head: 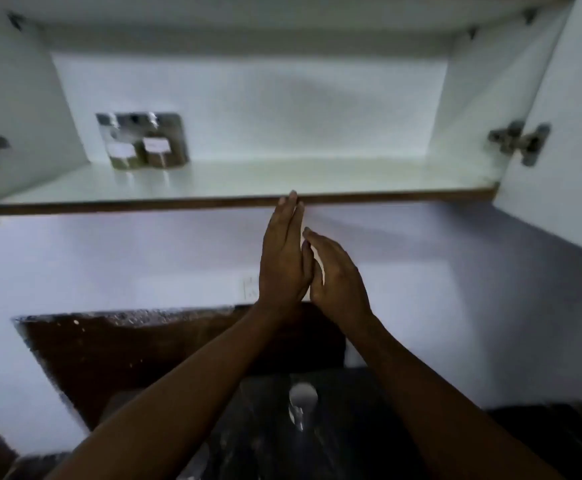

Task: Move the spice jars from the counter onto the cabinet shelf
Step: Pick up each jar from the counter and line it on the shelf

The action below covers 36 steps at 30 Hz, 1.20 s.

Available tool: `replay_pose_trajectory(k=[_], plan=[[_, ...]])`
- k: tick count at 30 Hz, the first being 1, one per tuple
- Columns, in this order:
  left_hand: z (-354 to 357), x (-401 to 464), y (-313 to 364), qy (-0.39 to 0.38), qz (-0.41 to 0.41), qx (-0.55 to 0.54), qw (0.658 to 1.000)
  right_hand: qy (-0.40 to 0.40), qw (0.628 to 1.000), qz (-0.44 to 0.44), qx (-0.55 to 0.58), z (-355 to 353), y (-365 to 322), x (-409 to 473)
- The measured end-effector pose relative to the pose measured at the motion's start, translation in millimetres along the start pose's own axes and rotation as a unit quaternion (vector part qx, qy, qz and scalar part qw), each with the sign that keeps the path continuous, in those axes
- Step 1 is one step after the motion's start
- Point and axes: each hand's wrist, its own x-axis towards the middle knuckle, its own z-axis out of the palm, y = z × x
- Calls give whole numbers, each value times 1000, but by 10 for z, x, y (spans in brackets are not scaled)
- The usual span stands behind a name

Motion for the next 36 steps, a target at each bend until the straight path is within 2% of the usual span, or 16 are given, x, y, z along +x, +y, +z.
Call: replay_pose_trajectory(k=[3, 5, 7, 10, 12, 13, 17, 21, 23, 28, 32, 36], plan=[[414, -678, 204, -133, 23, -43, 990, -67, 990, 118, -28, -109, 474, -755], [591, -1150, 306, -222, 0, -53, 974, -140, 973, 181, -24, -192, 656, -1213], [778, -1627, 396, -304, -36, -69, 950, -168, 960, 220, -48, -237, 851, -1707], [1001, -2265, 556, -391, -19, -84, 917, -204, 935, 269, -104, -278, 1039, -2459], [1138, -2632, 632, -439, 19, -66, 896, -251, 911, 298, -136, -307, 1076, -2876], [1201, -2810, 656, -477, 9, -59, 877, -274, 895, 321, -143, -317, 1101, -3058], [1289, -3387, 710, -546, -83, -71, 831, -360, 825, 396, -181, -311, 995, -3570], [1257, -3817, 751, -623, -124, -68, 769, -435, 738, 473, -206, -246, 848, -3961], [1227, -3963, 750, -652, -163, -83, 735, -437, 720, 497, -211, -203, 820, -4107], [1179, -3976, 804, -646, -255, -119, 709, -420, 736, 499, -182, -192, 785, -4170], [1036, -3587, 739, -627, -331, -192, 679, -374, 782, 477, -146, -284, 719, -3820], [828, -3100, 568, -582, -345, -221, 703, -352, 821, 436, -113, -354, 646, -3246]])
